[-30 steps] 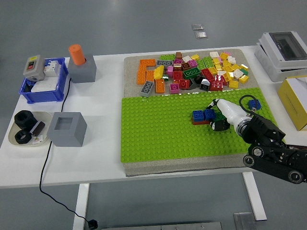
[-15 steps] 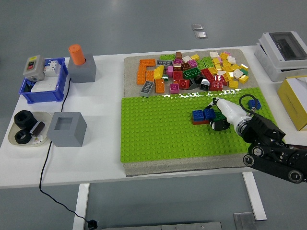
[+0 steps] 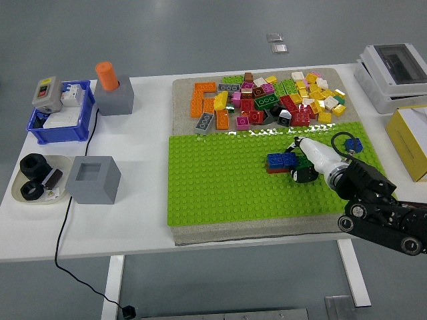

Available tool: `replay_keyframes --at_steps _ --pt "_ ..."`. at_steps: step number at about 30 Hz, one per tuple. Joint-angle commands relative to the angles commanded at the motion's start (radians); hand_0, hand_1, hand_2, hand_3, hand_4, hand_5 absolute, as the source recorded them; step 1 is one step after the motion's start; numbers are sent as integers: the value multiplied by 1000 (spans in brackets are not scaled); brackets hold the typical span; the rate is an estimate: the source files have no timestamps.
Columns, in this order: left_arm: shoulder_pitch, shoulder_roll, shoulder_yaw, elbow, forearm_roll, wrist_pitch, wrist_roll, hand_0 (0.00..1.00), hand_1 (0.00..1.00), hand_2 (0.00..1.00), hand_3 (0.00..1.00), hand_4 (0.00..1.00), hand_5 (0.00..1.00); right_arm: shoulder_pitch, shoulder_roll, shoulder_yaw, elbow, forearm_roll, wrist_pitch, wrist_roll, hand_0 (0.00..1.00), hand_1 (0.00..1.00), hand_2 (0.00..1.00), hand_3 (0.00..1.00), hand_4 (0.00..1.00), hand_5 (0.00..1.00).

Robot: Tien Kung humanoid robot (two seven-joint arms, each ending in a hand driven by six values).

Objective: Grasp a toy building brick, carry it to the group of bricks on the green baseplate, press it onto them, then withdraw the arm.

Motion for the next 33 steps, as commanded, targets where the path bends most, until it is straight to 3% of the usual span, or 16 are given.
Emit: replay_keyframes --at_steps 16,27,28,33 --pt "2 0 6 0 -5 -1 -3 849 896 865 635 925 468 0 -3 -1 2 4 3 4 998 998 998 736 644 6" --pt "1 -1 11 0 -11 -5 -2 850 897 865 635 925 466 3 -32 42 45 20 19 20 998 998 998 754 669 4" --pt "0 -1 12 0 -12 -6 -2 850 897 863 633 925 452 2 -33 47 49 22 20 22 998 998 998 817 848 113" --pt "0 -1 17 0 -19 -10 -1 850 897 863 633 925 452 -5 -54 76 96 35 31 28 998 998 998 817 848 113"
